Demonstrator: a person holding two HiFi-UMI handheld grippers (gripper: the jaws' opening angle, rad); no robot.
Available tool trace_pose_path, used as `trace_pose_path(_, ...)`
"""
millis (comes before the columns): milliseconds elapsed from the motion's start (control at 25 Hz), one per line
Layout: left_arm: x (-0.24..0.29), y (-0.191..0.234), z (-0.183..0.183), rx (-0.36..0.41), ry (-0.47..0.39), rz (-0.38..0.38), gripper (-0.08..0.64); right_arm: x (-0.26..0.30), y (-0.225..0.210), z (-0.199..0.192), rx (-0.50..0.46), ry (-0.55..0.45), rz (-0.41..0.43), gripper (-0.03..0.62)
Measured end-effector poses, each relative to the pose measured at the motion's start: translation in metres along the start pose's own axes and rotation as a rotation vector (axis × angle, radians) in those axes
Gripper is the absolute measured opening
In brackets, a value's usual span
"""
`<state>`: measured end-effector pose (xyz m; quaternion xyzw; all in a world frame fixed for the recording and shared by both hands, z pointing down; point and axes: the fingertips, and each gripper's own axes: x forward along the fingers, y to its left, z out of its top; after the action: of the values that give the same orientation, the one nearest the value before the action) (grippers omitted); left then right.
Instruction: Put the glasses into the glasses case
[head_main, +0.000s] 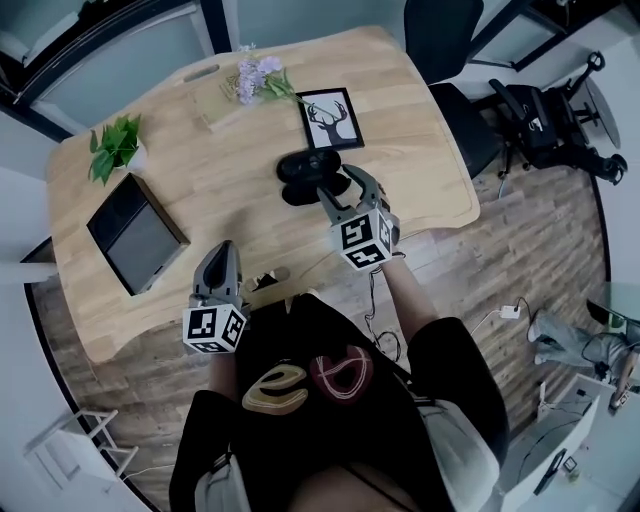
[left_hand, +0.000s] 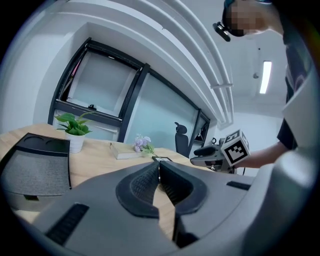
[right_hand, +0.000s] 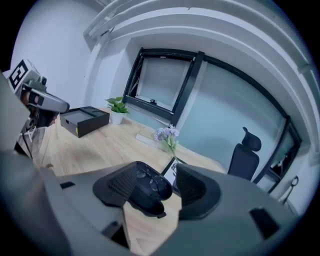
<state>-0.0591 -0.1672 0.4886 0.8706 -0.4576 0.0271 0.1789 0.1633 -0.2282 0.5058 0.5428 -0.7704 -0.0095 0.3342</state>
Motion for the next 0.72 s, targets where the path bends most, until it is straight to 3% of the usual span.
trace_pose_path(280, -0.004, -0.027, 0.004, 0.006, -0.018, -0.053, 0.018, -0.04, 0.003, -0.006, 0.108, -0.037, -0.071, 0.238)
trace_pose_path(480, -0.006, -0.046, 0.002, 0.021, -0.023, -0.087, 0.02, -0.066, 0.002, -0.01, 0.276, -0.114, -0.121, 0.238)
trace_pose_path(720, -0.007, -0.068, -0.003, 0.022, -0.013, -0.127, 0.019, -0.086, 0.021, -0.026, 0.263, -0.098, -0.111, 0.238)
